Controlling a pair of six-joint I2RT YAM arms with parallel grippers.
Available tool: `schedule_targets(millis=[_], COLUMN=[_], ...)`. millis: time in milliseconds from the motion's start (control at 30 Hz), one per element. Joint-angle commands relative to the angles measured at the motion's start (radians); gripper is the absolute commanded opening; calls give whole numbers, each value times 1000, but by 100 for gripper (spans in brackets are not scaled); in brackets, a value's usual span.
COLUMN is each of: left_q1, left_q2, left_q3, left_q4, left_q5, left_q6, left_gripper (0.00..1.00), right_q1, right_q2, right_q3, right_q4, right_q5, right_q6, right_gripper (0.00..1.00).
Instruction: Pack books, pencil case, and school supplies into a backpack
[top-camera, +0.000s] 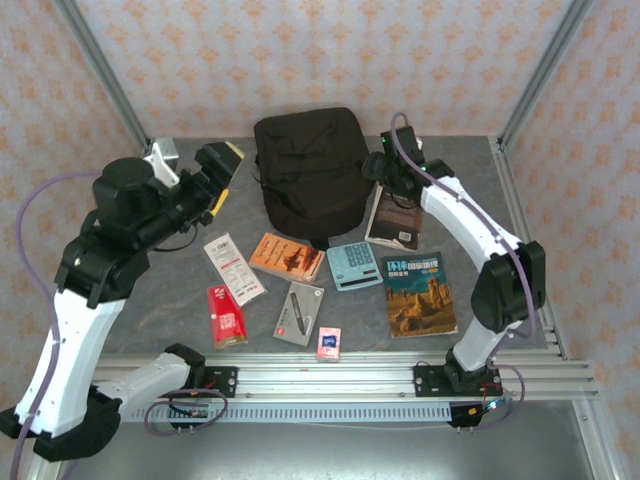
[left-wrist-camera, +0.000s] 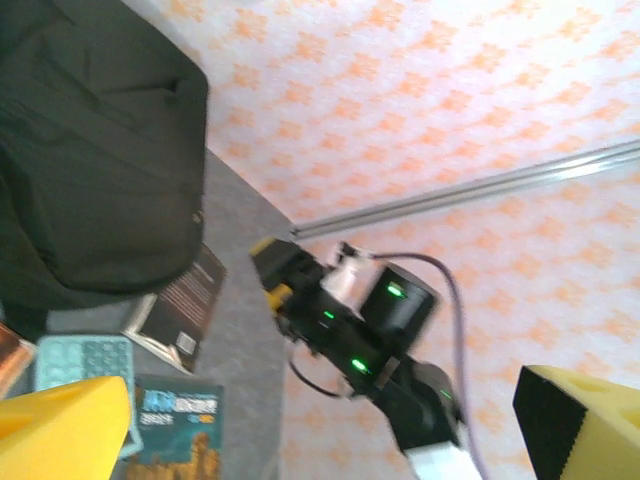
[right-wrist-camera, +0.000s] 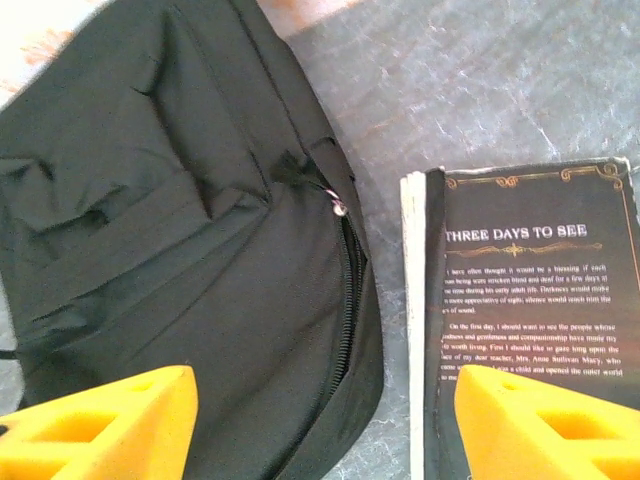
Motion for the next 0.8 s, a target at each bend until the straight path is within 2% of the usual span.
schedule_targets(millis=[0, 133, 267, 367, 500, 767], left_q1=[-34, -69, -102, -108, -109, -111], left_q2=[25, 43, 68, 89, 132, 146], left_q3=[20, 53, 130, 146, 154, 184], left_q4=[-28, -29, -116, -144, -105, -156], left_q5=[63, 49, -78, -120, -61, -143], left_q6=[-80, -37, 60, 70, 66, 78], left_gripper=[100, 100, 100, 100, 100, 98], right_q1=[3, 12, 15, 17, 17, 15], right_q2=[74, 142, 199, 207, 201, 180], right_q3=[62, 112, 182, 201, 200, 146], right_q4=[-96, -110, -151, -151, -146, -133], right_q5=[50, 47, 51, 47, 65, 119], right_q6=[70, 86, 80, 71, 50, 14], right_gripper=[68, 67, 66, 66, 66, 67])
